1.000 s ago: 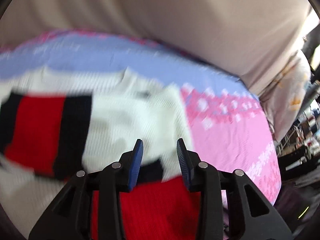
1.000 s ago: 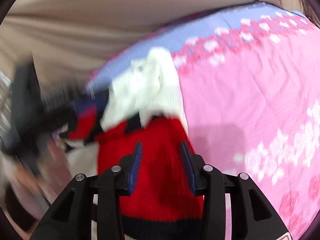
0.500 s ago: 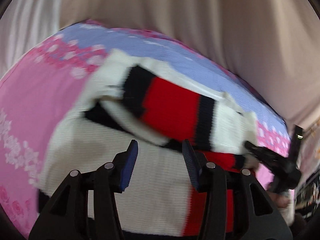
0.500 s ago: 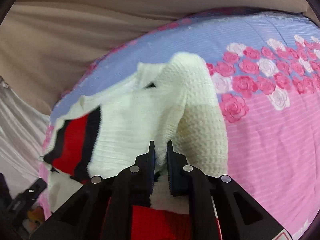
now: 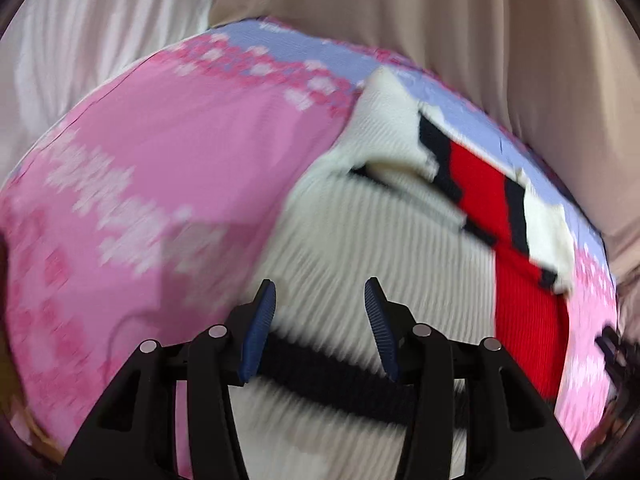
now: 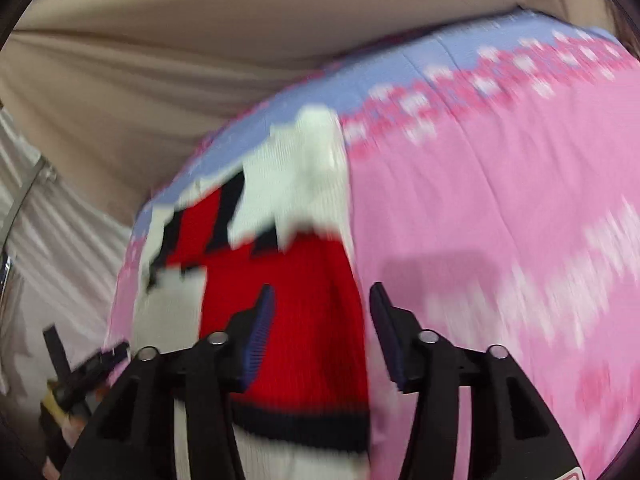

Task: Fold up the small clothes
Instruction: 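Grasp the hem with both grippers and fold it toward the collar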

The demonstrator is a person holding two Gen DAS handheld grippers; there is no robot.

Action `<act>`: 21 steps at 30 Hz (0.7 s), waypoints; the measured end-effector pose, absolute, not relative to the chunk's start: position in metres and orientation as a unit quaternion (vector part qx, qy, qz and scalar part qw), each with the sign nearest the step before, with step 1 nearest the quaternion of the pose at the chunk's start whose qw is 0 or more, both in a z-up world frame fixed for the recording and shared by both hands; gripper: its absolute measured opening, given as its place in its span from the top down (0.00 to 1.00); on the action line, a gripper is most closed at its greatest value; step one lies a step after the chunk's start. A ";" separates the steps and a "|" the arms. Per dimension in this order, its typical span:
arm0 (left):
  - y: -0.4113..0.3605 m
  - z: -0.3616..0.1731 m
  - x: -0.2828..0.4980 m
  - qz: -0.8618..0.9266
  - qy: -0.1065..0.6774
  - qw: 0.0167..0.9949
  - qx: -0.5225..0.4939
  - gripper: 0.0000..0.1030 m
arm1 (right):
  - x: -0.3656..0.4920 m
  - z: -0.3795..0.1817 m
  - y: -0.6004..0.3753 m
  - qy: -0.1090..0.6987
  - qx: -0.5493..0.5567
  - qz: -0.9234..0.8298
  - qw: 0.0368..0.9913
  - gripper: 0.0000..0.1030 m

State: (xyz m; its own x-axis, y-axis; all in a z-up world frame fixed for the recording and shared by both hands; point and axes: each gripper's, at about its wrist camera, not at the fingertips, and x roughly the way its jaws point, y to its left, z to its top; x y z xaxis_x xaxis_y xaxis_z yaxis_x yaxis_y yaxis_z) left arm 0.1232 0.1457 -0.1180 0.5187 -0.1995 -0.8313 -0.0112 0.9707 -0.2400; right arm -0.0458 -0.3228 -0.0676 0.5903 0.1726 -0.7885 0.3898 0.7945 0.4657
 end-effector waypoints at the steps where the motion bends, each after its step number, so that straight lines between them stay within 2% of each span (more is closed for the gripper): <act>1: 0.157 -0.119 0.105 -0.055 0.495 0.860 -0.106 0.56 | -0.073 -0.072 -0.311 0.468 0.314 -0.062 0.824 0.49; 7: 0.199 -0.140 0.035 -0.052 0.551 0.820 -0.145 0.55 | -0.170 -0.107 -0.256 0.534 0.359 -0.041 0.764 0.49; 11: 0.209 -0.162 0.013 -0.074 0.576 0.786 -0.213 0.53 | -0.171 -0.123 -0.226 0.529 0.382 -0.013 0.758 0.45; 13: 0.205 -0.161 0.007 -0.081 0.564 0.796 -0.207 0.45 | -0.166 -0.121 -0.214 0.523 0.366 -0.009 0.769 0.38; 15: 0.199 -0.161 0.005 -0.096 0.563 0.795 -0.206 0.44 | -0.157 -0.124 -0.209 0.520 0.365 0.004 0.772 0.38; 16: 0.196 -0.162 0.005 -0.110 0.564 0.788 -0.221 0.44 | -0.155 -0.124 -0.207 0.518 0.365 0.009 0.774 0.43; 18: 0.189 -0.165 0.003 -0.129 0.566 0.780 -0.233 0.50 | -0.149 -0.127 -0.206 0.520 0.369 0.019 0.770 0.80; 19: 0.184 -0.166 0.004 -0.132 0.567 0.781 -0.225 0.65 | -0.149 -0.127 -0.207 0.522 0.372 0.020 0.767 0.89; 20: 0.181 -0.167 0.005 -0.134 0.572 0.778 -0.222 0.90 | -0.150 -0.123 -0.208 0.514 0.369 0.016 0.774 0.89; 21: 0.180 -0.169 0.006 -0.144 0.581 0.766 -0.234 0.89 | -0.151 -0.114 -0.208 0.503 0.363 0.016 0.784 0.89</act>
